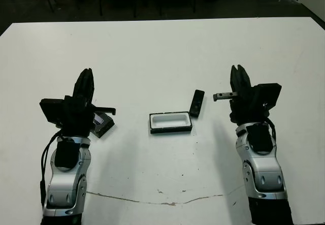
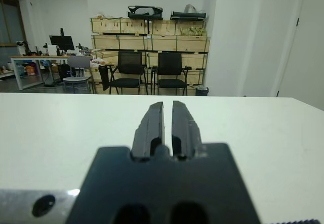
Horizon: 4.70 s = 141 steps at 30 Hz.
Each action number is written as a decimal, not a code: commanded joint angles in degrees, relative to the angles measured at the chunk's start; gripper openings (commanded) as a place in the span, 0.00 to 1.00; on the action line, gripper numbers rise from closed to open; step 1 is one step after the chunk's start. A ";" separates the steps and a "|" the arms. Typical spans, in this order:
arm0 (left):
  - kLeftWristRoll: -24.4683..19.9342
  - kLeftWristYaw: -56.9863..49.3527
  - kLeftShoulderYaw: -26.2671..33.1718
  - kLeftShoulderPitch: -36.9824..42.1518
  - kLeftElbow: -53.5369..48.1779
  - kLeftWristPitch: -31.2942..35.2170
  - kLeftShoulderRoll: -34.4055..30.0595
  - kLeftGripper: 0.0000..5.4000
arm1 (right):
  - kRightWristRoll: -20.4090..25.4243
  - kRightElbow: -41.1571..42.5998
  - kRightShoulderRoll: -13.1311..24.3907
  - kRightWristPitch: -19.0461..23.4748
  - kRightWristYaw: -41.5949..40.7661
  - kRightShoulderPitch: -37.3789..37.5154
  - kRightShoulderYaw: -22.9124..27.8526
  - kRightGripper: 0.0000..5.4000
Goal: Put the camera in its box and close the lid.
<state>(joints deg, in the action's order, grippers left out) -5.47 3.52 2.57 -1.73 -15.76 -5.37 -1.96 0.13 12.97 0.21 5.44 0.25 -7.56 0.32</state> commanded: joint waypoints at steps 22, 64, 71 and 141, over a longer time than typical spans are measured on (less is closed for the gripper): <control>1.06 0.01 -0.99 -2.30 -1.10 0.53 -0.01 0.00 | -2.66 6.66 10.96 27.01 -8.55 -6.68 -2.09 0.00; 1.87 0.30 -2.53 -4.89 -2.00 1.55 -0.27 0.00 | -5.78 -1.14 30.44 51.10 -36.70 -28.95 -19.46 1.00; 2.01 -0.02 -3.01 -4.89 -1.88 1.80 0.22 0.00 | -5.76 -2.64 25.39 53.40 -31.95 -28.35 -20.88 1.00; 1.89 0.43 -4.22 -4.81 -0.59 0.91 1.33 0.00 | -12.55 -4.39 24.51 39.14 -29.15 -15.84 -25.77 1.00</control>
<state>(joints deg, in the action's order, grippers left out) -3.51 3.81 -1.81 -6.03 -16.72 -5.50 -0.27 -13.01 8.61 23.23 43.85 -27.06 -26.40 -25.17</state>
